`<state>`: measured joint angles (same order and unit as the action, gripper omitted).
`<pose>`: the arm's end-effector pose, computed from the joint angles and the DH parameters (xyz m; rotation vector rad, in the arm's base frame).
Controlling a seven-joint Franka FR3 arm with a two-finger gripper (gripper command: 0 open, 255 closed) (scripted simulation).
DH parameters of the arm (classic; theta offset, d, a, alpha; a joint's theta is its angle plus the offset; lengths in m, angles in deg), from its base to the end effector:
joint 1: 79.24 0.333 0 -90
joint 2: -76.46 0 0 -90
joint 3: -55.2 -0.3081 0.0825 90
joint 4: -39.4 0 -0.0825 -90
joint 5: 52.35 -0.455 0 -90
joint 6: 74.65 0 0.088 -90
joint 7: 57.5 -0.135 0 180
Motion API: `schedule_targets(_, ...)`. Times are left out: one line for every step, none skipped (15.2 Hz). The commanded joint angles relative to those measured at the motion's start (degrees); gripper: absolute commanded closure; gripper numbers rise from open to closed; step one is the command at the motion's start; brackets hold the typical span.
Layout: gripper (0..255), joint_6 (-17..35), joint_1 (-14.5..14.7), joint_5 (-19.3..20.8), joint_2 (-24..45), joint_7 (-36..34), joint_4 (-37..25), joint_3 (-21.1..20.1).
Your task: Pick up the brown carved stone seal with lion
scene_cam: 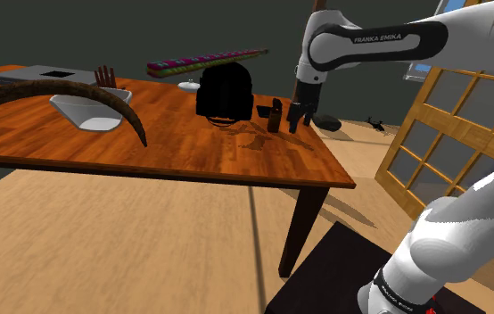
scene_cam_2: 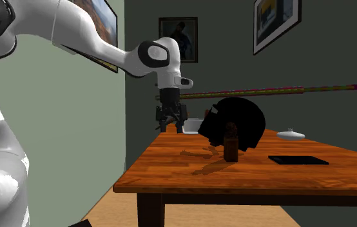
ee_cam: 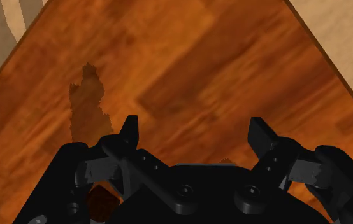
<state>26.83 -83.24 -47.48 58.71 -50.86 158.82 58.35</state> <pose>0.5291 -0.0777 0.5050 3.0759 0.0166 -0.0177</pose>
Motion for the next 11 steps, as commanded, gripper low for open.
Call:
schedule_targets(0, 1.2, -0.52, 0.06, 3.23, 0.82, -3.29, 0.87)
schedule_targets(0, 1.71, -0.75, 0.0, 4.93, 1.19, -5.08, 1.25)
schedule_targets(0, 2.16, -0.99, -0.11, 6.64, 1.56, -6.93, 1.62)
schedule_targets(0, 2.55, -1.22, -0.25, 8.36, 1.93, -8.84, 1.99)
schedule_targets(0, 2.89, -1.46, -0.43, 10.09, 2.32, -10.82, 2.35)
schedule_targets(0, 3.16, -1.7, -0.64, 11.83, 2.7, -12.87, 2.7)
schedule_targets(0, 3.38, -1.95, -0.89, 13.59, 3.1, -15.0, 3.04)
schedule_targets(0, 3.53, -2.21, -1.17, 15.37, 3.5, -17.21, 3.37)
schedule_targets(0, 3.62, -2.48, -1.49, 17.18, 3.9, -19.5, 3.69)
schedule_targets(0, 3.65, -2.78, -1.84, 19.01, 4.31, -21.88, 3.99)
schedule_targets(0, 3.6, -3.1, -2.23, 20.88, 4.71, -24.36, 4.28)
